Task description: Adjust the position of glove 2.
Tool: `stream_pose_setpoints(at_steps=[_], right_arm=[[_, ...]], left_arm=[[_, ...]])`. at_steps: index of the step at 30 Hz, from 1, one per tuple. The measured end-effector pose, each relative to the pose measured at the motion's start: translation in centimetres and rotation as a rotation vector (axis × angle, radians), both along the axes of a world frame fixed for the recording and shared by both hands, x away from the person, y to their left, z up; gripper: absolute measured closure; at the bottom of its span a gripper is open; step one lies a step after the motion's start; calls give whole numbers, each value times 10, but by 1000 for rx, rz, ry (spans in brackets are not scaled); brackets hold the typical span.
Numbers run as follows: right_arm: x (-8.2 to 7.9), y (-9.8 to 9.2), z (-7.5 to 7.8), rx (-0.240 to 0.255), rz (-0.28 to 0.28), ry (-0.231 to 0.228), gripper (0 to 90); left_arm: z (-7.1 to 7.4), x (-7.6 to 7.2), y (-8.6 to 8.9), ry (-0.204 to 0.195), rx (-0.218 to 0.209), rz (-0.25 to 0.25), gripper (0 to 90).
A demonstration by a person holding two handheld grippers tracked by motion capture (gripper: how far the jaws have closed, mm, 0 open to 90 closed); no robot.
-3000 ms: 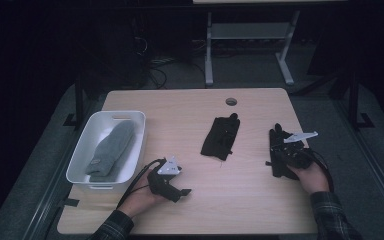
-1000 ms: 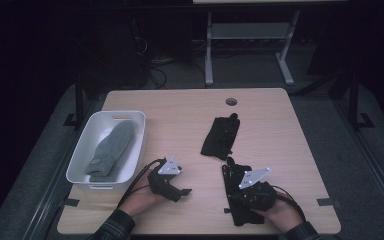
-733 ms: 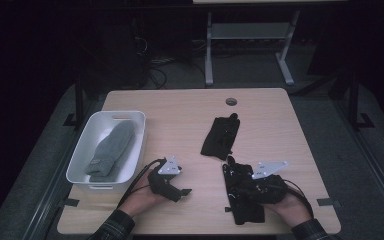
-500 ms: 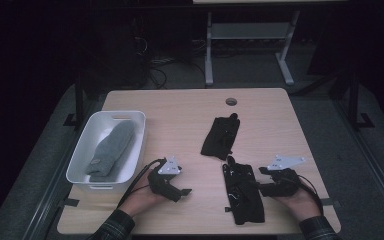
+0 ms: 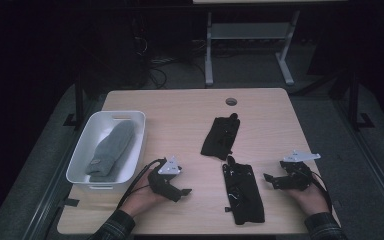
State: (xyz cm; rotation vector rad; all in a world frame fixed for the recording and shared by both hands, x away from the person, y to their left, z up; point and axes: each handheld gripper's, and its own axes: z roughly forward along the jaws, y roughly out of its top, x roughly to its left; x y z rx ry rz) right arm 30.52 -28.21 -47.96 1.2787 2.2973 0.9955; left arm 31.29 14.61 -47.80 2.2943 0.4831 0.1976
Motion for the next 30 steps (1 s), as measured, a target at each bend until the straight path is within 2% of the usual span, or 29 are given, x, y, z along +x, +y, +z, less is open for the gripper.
stream_pose_setpoints(at_steps=[3, 6, 8, 10, 13, 18, 19, 21, 23, 24, 25, 30], right_arm=[[-1, -1, -3, -7, 2, -24, 151], [-1, -1, -3, -5, -3, -25, 139], [-1, -1, -3, -6, -5, -24, 136], [-1, -1, -3, -10, 0, -22, 131], [-1, -1, -3, -10, 1, -24, 131], [-2, -1, -3, -10, 0, -25, 131], [-2, -1, -3, -10, 0, -25, 131], [-2, -1, -3, -10, -1, -25, 131], [-2, -1, -3, -8, -3, -20, 131], [-2, -1, -3, -8, -3, -20, 131], [-2, -1, -3, -8, -3, -20, 131], [-2, -1, -3, -8, -3, -20, 131]], left_arm=[[1, 1, 0, 1, 8, -2, 126], [3, 3, -1, 15, 24, 10, 135], [4, 6, -2, 43, 9, 30, 138], [7, 10, -2, 53, 5, 41, 163], [14, 17, -2, 48, -25, 48, 269], [27, 36, -6, 48, -51, 41, 572], [29, 40, -8, 38, -55, 45, 619], [33, 50, -12, 51, -50, 53, 730], [35, 59, -18, 67, -68, 59, 814], [36, 64, -21, 64, -66, 54, 862], [36, 68, -24, 67, -71, 58, 891], [40, 90, -41, 59, -71, 59, 894]])
